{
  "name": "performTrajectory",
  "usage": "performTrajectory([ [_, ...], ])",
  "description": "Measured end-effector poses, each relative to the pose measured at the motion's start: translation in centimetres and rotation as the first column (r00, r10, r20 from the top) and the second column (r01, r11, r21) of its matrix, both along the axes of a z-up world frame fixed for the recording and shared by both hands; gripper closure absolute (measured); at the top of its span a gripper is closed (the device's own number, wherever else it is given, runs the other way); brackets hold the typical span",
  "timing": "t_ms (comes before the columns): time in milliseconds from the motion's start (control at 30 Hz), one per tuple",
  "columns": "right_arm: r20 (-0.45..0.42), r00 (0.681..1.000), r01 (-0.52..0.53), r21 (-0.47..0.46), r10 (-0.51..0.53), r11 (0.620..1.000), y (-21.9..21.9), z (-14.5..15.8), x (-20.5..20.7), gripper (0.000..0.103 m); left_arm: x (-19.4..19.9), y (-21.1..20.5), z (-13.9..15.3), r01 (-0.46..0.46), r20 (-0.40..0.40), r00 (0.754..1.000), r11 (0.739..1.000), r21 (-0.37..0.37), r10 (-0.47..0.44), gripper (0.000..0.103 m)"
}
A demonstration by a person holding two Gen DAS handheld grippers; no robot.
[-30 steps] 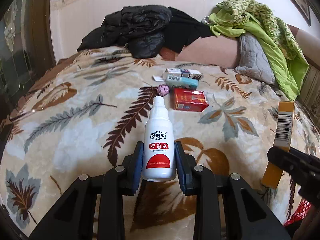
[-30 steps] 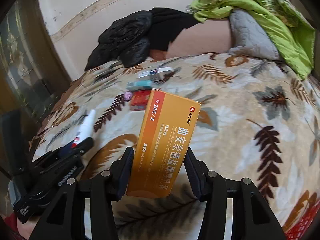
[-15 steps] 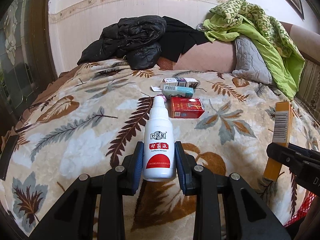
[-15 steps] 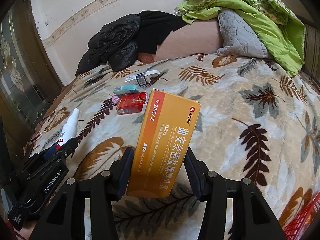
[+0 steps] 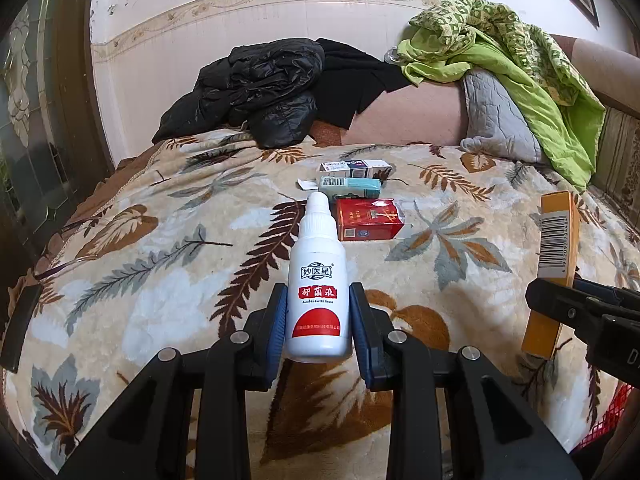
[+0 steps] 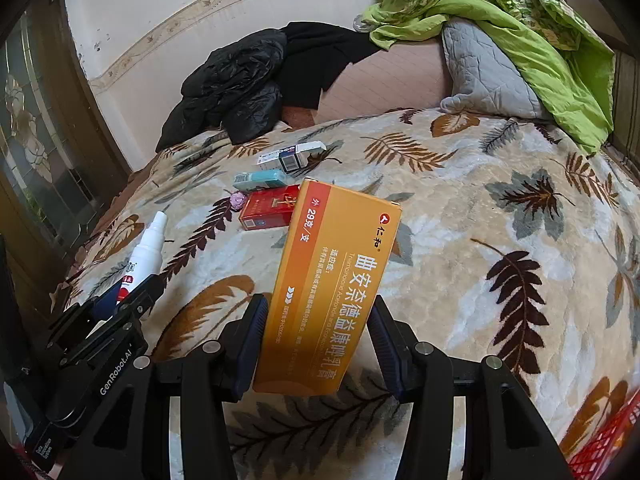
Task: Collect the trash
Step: 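Hold the white bottle and orange box raised above the bed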
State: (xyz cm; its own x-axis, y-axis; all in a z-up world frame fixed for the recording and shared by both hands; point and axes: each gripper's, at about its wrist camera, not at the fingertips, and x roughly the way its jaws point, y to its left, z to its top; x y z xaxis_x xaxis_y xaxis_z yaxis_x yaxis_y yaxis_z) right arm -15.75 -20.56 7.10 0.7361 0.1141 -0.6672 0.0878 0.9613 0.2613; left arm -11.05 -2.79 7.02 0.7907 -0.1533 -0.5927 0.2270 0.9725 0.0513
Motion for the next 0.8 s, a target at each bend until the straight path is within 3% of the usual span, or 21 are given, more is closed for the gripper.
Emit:
performTrajectory([
  [800,0.006,1.0,-0.01,-0.006,0.01,1.0,0.2,0.0,0.0,0.048,0.5,1.2,0.2,-0.072,-0.007,0.997,0.997,-0.015,0.072,0.074],
])
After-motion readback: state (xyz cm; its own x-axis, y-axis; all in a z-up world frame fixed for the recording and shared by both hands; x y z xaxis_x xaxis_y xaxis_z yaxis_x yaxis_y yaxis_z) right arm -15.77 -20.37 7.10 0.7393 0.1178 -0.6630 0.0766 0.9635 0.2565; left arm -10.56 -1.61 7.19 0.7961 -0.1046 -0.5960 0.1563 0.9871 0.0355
